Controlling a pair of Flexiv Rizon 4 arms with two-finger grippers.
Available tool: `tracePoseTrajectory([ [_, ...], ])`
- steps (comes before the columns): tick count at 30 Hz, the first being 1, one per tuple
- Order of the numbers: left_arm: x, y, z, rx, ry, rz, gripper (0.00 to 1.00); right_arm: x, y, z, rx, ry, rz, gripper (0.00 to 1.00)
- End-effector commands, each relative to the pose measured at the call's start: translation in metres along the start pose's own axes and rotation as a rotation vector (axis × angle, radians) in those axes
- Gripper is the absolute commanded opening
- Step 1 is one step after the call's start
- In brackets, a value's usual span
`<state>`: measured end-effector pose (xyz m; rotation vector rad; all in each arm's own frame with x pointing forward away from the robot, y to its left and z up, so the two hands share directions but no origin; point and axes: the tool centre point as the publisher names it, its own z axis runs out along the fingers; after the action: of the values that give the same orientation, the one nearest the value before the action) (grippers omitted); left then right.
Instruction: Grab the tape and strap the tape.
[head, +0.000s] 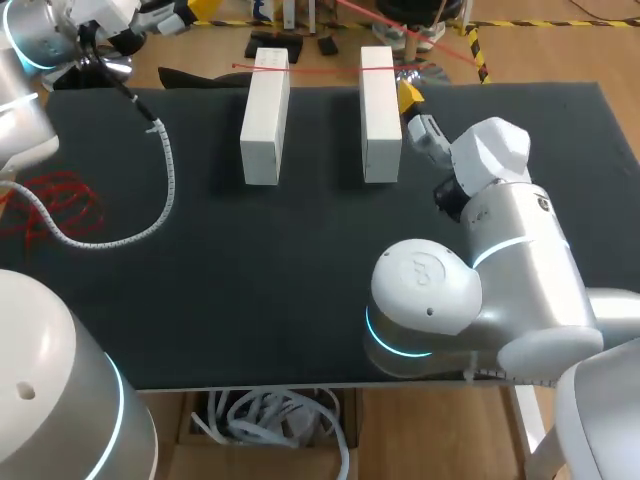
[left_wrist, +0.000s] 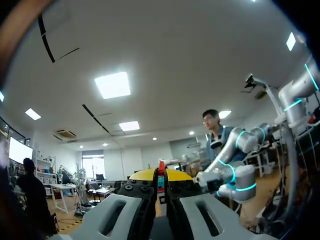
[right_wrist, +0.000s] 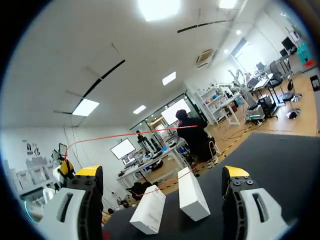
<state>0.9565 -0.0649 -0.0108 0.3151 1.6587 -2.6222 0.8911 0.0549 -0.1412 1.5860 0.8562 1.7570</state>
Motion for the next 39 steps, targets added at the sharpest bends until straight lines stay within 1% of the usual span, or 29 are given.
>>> tracePoseTrajectory([
  [1,-0.001,0.001,-0.001,0.001,0.004,-0.001,0.0,0.01,0.001,-0.008,0.047,-0.001,0.695,1.0],
  [3,-0.001,0.001,-0.001,0.001,0.004,-0.001,0.0,0.013,0.0,-0.01,0.076,0.003,0.773,1.0],
  [5,-0.001,0.001,-0.001,0.001,0.004,-0.001,0.0,0.014,-0.001,-0.01,0.12,-0.005,0.92,1.0],
  [9,-0.001,0.001,-0.001,0.001,0.004,-0.001,0.0,0.015,-0.004,-0.011,0.132,-0.022,1.03,1.0],
  [12,-0.001,0.001,-0.001,0.001,0.004,-0.001,0.0,0.018,-0.002,-0.011,0.155,-0.027,1.153,1.0],
  [13,-0.001,0.001,-0.001,0.001,0.004,-0.001,0.0,0.02,0.0,-0.011,0.167,-0.023,1.213,1.0],
  [16,-0.001,0.001,-0.001,0.001,0.004,-0.001,0.0,0.025,0.003,-0.012,0.202,0.009,1.285,1.0],
  [17,-0.001,0.001,-0.001,0.001,0.004,-0.001,0.0,0.028,0.004,-0.013,0.21,0.02,1.259,1.0],
  [33,-0.001,0.001,-0.001,0.001,0.004,-0.001,0.0,0.028,0.004,-0.013,0.21,0.02,1.259,1.0],
  [34,-0.001,0.001,-0.001,0.001,0.004,-0.001,0.0,0.027,0.003,-0.013,0.191,0.002,1.3,1.0],
  [36,-0.001,0.001,-0.001,0.001,0.004,-0.001,0.0,0.029,0.005,-0.01,0.102,-0.021,1.351,1.0],
  [39,-0.001,0.001,-0.001,0.001,0.004,-0.001,0.0,0.032,0.011,-0.004,-0.008,-0.045,1.428,1.0],
])
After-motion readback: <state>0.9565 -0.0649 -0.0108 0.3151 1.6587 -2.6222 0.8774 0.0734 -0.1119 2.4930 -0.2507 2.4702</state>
